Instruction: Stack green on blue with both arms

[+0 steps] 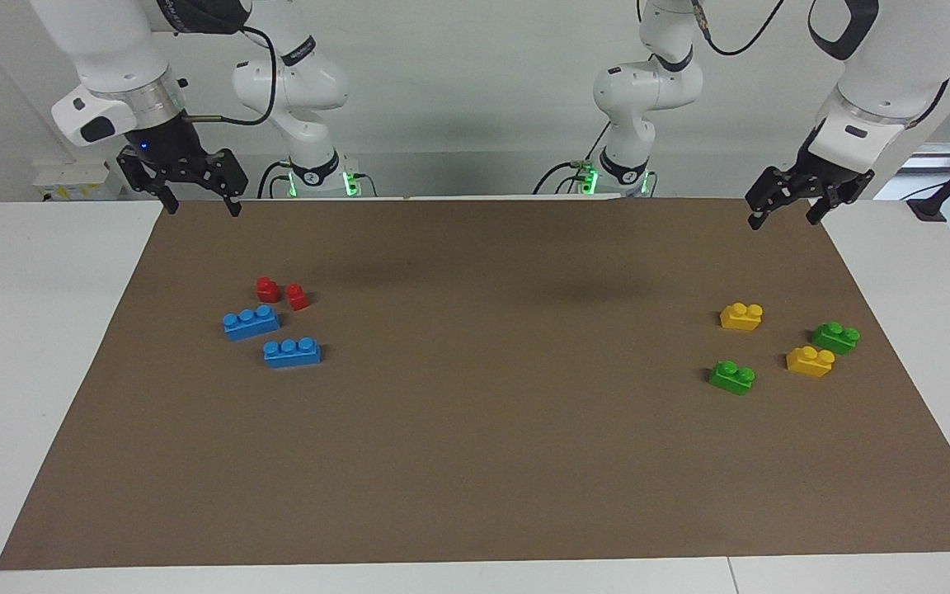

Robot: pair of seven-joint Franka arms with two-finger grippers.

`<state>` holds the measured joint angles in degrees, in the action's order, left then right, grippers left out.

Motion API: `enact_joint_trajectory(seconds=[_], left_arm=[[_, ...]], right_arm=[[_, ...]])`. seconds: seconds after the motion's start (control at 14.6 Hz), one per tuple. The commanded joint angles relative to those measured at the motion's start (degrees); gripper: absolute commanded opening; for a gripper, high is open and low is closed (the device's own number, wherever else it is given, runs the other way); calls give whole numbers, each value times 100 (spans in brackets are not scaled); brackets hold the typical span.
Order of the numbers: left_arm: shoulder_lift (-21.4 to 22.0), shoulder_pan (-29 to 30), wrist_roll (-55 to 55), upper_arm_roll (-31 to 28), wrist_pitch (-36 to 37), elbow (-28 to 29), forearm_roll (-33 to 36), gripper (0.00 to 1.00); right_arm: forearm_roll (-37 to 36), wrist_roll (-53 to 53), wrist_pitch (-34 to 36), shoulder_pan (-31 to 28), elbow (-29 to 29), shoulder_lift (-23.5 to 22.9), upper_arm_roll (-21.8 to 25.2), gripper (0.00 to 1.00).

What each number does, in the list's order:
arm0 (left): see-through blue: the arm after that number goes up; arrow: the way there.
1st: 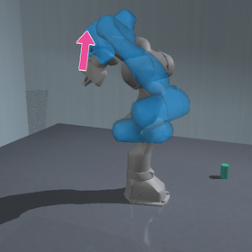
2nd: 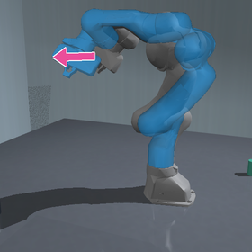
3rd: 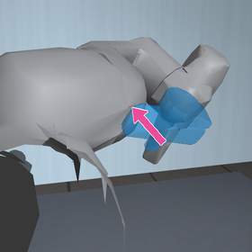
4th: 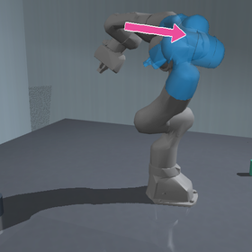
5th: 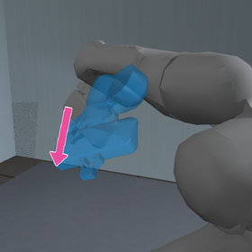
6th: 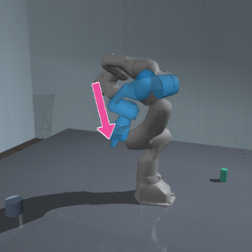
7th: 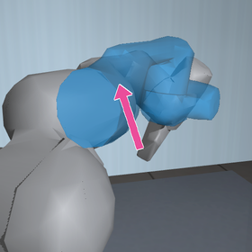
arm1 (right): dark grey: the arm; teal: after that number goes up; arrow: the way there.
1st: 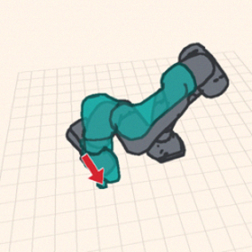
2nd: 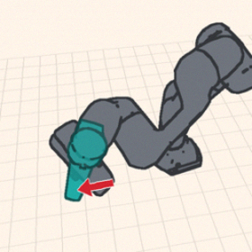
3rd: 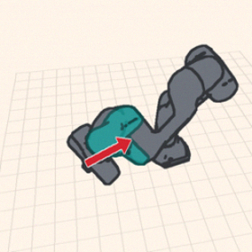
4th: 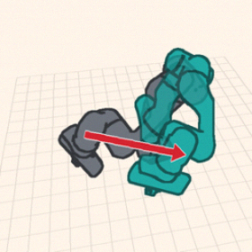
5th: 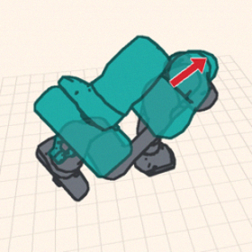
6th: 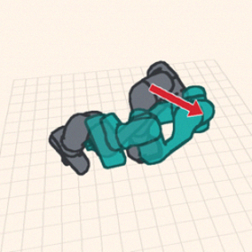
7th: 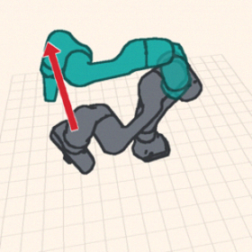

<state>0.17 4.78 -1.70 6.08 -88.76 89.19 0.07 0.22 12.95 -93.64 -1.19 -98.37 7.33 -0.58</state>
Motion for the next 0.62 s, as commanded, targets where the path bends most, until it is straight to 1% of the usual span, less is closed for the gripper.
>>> enact_joint_trajectory(seconds=[0.0, 0.14, 0.34, 0.55], left_arm=[[115, -12, 20, -28, 87, 55, -42, 100], [220, -21, 11, -19, 96, 229, -42, 100], [264, -29, 3, -11, 104, 275, -51, 100], [273, -56, 20, -11, 139, 292, -51, 100]], right_arm=[[109, 1686, -199, -39, -95, -64, -48, 100], [704, 2848, -242, -127, -60, -283, -30, 99], [1312, 4080, -286, -346, -7, -609, -30, 99], [1831, 4558, -234, -645, 212, -1223, -30, 99]])
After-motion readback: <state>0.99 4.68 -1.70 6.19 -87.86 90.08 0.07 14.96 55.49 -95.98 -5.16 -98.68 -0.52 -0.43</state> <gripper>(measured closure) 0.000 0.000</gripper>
